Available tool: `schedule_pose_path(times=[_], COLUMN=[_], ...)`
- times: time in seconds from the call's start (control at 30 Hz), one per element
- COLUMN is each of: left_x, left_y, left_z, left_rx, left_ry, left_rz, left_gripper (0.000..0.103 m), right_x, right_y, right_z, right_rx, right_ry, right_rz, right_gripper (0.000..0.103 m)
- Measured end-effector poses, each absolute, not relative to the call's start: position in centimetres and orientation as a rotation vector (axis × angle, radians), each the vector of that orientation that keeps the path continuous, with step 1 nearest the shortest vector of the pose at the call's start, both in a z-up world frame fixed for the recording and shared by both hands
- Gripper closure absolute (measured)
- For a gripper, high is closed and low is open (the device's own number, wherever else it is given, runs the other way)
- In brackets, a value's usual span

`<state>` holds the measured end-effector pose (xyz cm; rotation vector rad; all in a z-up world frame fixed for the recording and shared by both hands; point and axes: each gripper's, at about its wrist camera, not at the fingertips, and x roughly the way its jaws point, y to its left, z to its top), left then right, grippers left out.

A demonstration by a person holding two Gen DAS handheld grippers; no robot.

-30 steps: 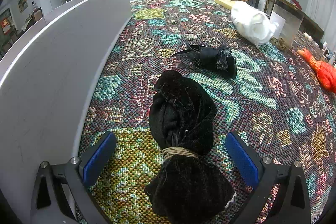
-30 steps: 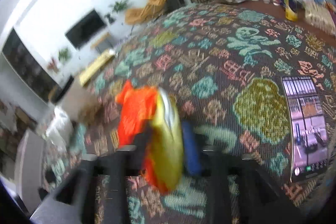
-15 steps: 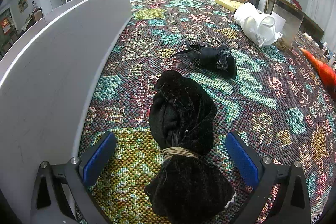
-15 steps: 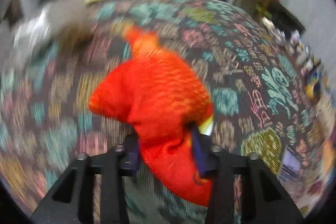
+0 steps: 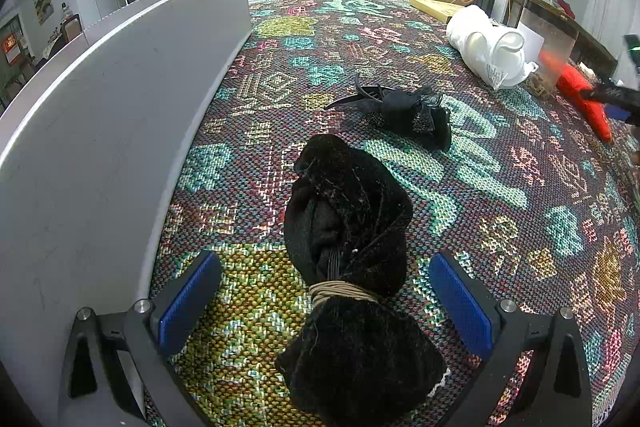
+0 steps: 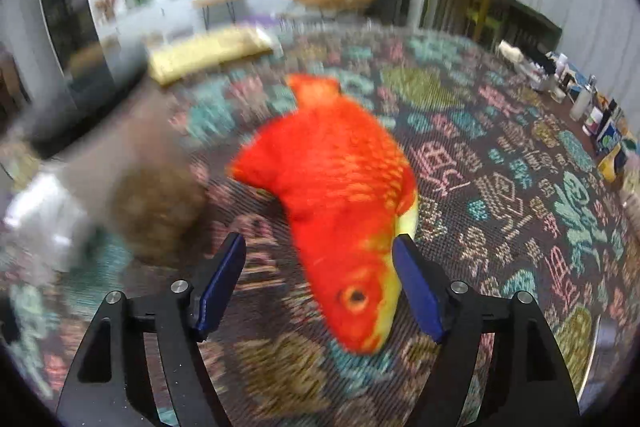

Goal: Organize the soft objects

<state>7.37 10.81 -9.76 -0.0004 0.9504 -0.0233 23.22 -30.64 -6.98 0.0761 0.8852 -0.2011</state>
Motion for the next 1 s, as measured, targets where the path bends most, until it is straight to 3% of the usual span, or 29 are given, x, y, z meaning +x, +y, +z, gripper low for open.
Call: schedule_pose_path(times=[0.17,0.37,0.53,1.0], left_x=[7.4,7.4,7.4,7.4], left_y=[10.8,10.8,10.8,10.9], left_z=[-9.8,-9.8,-9.8,-9.8], left_rx=[0.000,0.000,0.000,0.000], left_ry=[0.950,0.950,0.950,0.949], left_rz=[-0.023,-0.023,-0.023,-0.024], left_gripper=[0.000,0.000,0.000,0.000], right_x=[19.0,17.1,16.3,16.3], right_y=[-30.2,-30.9,-31.1,-31.0], right_z=[-5.0,-9.5,-10.2,-10.2], right_rx=[0.089,0.117,0.126,0.119], right_ry=[0.813,1.007,0.960,0.962], right_rz=[-0.222,-0.269,-0.259,-0.264], right_gripper=[0.019,0.019,0.011,0.010])
